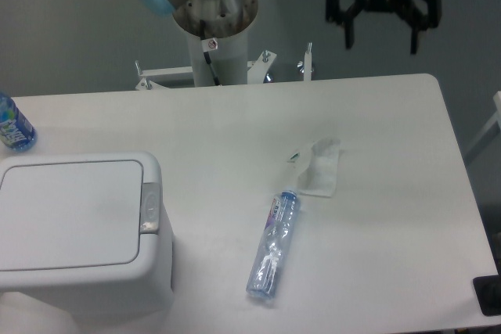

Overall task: Open the trash can
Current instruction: 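Move the open gripper down toward the grey button on the white bin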

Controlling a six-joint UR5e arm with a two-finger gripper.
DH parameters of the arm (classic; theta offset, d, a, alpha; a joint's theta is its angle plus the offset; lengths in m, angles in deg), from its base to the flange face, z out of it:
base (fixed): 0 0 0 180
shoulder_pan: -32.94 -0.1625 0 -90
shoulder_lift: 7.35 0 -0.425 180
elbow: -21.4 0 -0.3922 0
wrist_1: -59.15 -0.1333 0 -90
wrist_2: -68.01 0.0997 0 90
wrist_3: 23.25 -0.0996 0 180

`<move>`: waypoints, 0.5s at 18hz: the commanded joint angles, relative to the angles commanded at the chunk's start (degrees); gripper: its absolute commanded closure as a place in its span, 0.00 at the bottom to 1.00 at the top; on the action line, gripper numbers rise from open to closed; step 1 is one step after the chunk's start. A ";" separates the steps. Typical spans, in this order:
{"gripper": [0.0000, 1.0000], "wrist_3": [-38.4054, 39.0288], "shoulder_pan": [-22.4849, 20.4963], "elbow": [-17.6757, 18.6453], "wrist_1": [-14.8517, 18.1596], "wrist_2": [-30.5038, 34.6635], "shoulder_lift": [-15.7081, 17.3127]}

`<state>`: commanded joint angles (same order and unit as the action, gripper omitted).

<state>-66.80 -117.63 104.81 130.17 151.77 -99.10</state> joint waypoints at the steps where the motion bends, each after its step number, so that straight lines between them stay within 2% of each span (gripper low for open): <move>1: 0.00 3.26 1.41 -0.09 -0.79 0.00 -0.70; 4: 0.00 14.06 6.41 -1.58 -3.78 -0.26 -3.42; 7: 0.00 28.04 10.02 -4.48 -5.36 -3.50 -7.73; 9: 0.00 33.41 11.43 -5.01 -8.95 -6.40 -8.88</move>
<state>-33.39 -106.20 99.80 121.22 145.37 -107.98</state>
